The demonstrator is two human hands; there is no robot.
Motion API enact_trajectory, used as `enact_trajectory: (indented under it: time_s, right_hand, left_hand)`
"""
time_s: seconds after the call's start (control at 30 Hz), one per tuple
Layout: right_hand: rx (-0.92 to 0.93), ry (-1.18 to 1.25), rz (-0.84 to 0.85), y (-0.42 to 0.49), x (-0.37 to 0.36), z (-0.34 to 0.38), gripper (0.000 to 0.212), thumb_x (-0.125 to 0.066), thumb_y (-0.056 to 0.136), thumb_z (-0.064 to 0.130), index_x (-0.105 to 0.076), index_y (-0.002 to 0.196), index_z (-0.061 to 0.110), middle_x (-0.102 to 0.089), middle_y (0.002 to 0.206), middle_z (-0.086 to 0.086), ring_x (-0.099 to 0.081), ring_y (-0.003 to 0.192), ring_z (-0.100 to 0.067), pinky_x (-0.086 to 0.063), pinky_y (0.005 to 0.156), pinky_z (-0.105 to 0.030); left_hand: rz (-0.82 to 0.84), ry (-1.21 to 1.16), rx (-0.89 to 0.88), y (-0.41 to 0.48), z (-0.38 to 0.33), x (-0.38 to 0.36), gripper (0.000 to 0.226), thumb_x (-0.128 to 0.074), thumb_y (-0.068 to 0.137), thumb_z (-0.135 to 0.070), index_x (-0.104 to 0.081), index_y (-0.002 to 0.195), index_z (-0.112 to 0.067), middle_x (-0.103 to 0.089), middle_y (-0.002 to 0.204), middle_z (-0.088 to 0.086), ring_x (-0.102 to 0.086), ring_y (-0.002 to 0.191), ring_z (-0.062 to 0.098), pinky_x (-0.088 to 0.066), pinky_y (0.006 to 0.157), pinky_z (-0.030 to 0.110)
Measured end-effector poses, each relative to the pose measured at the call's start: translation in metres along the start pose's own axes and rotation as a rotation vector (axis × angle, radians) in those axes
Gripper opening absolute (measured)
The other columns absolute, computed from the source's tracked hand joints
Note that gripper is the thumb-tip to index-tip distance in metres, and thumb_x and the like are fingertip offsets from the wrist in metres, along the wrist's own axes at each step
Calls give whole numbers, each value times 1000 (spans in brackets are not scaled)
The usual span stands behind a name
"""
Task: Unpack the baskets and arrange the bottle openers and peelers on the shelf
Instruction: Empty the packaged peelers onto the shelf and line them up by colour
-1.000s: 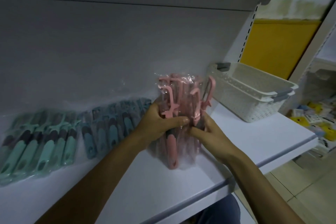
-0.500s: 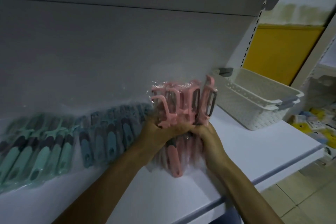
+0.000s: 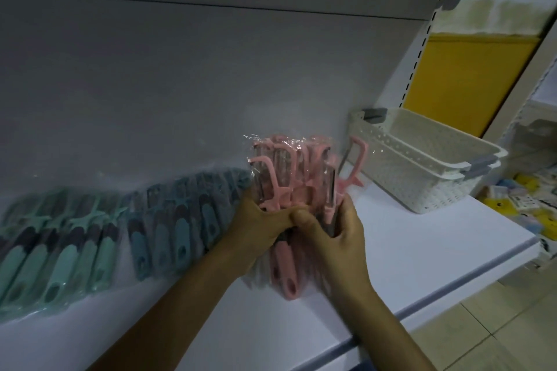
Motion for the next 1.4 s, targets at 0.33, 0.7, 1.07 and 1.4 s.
enact_trajectory:
  time_s: [0.33, 0.7, 1.07, 1.4]
  right_hand:
    - [-176, 259, -293, 13, 36, -15, 22, -72, 84, 26, -65, 102, 17, -69, 82, 0, -65, 74, -14, -53, 65, -27]
    - [-20, 219, -116, 20, 7, 1, 28, -66, 78, 45, -69, 78, 17, -65, 69, -5, -61, 67, -20, -53, 63, -35]
    - [-70, 183, -28, 27, 18, 7, 46, -83, 66, 35, -68, 102, 10, -74, 91, -8, -72, 83, -23, -57, 68, -28]
    - [-59, 262, 135, 20, 2, 4, 32, -80, 69, 13, -72, 100, 12, -72, 98, -16, -70, 91, -34, -57, 75, -37]
  left_hand:
    - [76, -77, 17, -3, 0, 1, 26, -80, 52, -16, -77, 74, -29, -72, 67, -4, -68, 58, 8, -50, 47, 17]
    - [190, -95, -13, -7, -8, -18, 19, -80, 59, -8, -77, 70, -23, -72, 65, -3, -69, 59, 10, -52, 51, 18]
    - [51, -157, -19, 2, -4, -8, 18, -77, 61, -22, -76, 78, -19, -73, 74, 4, -71, 70, 21, -55, 58, 25]
    - [111, -134, -32, 0, -7, -14, 26, -74, 70, -22, -75, 95, -17, -74, 94, 13, -71, 90, 29, -57, 73, 32]
Point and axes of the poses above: each hand's wrist, its own y-axis towards the middle knuckle, its own x-axis out of the back of the hand, z = x × y, the point moved 7 cm from there along y, towards the middle knuckle
